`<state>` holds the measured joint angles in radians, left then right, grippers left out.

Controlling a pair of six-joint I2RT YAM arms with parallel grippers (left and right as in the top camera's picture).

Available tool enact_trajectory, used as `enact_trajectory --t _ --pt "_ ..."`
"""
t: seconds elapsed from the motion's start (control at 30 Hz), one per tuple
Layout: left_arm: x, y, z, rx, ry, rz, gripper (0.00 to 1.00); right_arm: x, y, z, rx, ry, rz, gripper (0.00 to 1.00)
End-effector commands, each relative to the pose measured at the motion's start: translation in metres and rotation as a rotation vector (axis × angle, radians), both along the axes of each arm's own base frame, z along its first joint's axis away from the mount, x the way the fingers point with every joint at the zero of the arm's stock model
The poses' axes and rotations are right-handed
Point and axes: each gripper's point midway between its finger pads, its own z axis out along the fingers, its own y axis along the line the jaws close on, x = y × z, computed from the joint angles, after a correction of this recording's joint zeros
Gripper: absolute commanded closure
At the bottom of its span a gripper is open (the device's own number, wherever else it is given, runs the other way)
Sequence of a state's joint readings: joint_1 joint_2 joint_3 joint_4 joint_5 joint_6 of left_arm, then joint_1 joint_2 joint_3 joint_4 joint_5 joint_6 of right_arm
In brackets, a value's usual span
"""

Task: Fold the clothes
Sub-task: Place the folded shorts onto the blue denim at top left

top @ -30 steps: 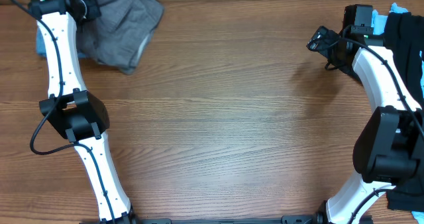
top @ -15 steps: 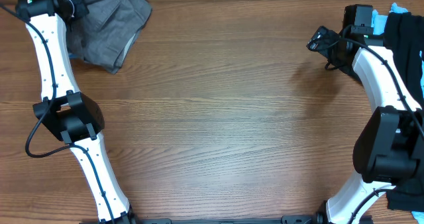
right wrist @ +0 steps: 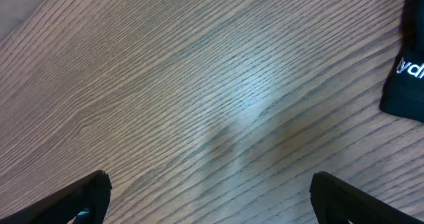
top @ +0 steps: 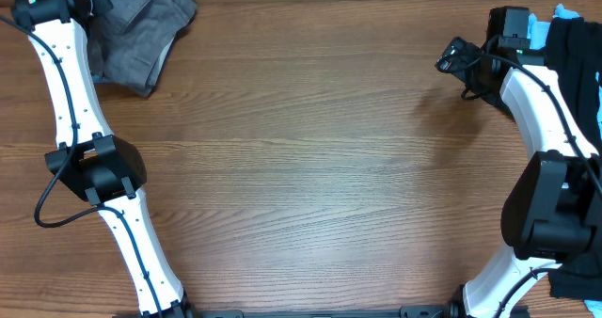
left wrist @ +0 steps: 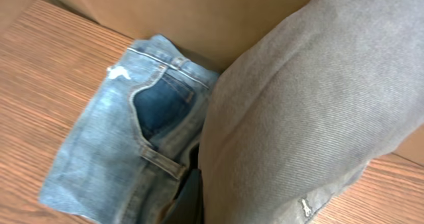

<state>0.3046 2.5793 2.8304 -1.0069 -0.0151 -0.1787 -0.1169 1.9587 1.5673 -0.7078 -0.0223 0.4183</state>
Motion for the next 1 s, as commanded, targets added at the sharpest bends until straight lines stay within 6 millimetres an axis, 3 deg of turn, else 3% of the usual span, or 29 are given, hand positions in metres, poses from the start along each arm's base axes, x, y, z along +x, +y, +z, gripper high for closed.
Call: enact_trajectory --t 0.0,0.3,0.5,0.77,0.97 --pt "-0.004 0.030 0.029 0.070 -0.066 0.106 0.96 0.006 0.002 0.021 -0.003 -0.051 0.004 0.00" --pt "-0.007 0.054 0.038 0.163 -0.089 0.210 0.96 0.006 0.002 0.021 -0.003 -0.051 0.004 0.00" --pt "-0.008 0.063 0.034 0.193 -0.081 0.249 0.95 0.006 0.002 0.021 -0.003 -0.051 0.004 0.00" --pt "-0.006 0.070 0.003 0.200 -0.028 0.276 0.94 0.006 0.002 0.021 -0.003 -0.051 0.004 0.00" --pt "-0.014 0.090 -0.014 0.264 0.019 0.361 0.94 0.006 0.002 0.021 -0.003 -0.051 0.004 0.00"
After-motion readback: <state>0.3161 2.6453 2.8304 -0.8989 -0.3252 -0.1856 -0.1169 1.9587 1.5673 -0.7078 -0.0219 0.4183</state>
